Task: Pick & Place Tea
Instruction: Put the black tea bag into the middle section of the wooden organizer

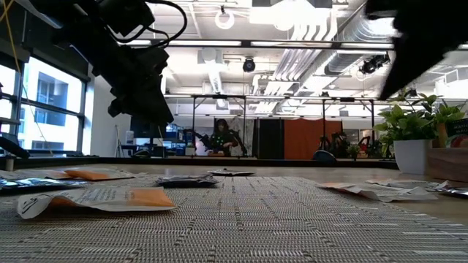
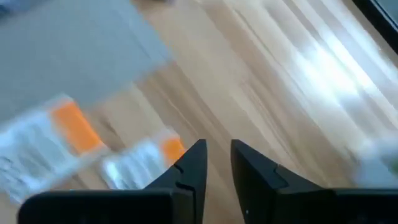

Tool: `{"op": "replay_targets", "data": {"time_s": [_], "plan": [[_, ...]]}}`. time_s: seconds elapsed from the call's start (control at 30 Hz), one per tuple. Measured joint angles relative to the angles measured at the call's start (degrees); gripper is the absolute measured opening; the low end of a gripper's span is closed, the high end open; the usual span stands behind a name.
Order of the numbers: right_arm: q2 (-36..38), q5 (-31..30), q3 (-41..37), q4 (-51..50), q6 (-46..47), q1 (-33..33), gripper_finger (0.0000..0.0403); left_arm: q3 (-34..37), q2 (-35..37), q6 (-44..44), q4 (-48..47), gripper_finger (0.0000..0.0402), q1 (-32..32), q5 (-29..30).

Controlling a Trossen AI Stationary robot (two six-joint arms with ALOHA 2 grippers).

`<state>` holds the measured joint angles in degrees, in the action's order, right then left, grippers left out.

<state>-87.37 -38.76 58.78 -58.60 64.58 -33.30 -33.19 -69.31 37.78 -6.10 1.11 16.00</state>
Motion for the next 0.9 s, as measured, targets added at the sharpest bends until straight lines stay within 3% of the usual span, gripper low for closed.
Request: {"op": "replay_targets", "data": {"time_s": [0.17, 0.27, 0.37, 0.53, 0.63, 0.9], "plan": [[0.0, 2.9, -4.94, 21.39, -22.96, 8.22, 0.0095, 0.0, 0.02, 0.03, 0.56, 0.0117, 0.01, 2.32], [0.0, 9.02, -8.12, 34.31, -32.41, 13.5, 0.0117, 0.0, -0.55, 2.09, 2.67, 0.0117, 0.05, -1.72], [-0.44, 15.88, -12.36, 53.4, -42.17, 18.16, 0.013, -0.11, -4.34, 4.22, 8.1, 0.0117, -0.03, -5.75], [-4.88, 20.82, -19.04, 80.79, -50.12, 24.2, 0.0121, -0.09, -14.87, 7.61, 18.55, 0.0117, 1.21, -6.93], [-10.49, 23.62, -19.51, 86.46, -51.14, 27.69, 0.0098, -0.51, -20.02, 9.94, 23.99, 0.0117, 2.94, -10.27], [-23.5, 25.51, -13.55, 87.06, -51.14, 32.95, 0.0026, -2.12, -26.51, 13.56, 24.57, 0.0117, 6.1, -12.83]]}}
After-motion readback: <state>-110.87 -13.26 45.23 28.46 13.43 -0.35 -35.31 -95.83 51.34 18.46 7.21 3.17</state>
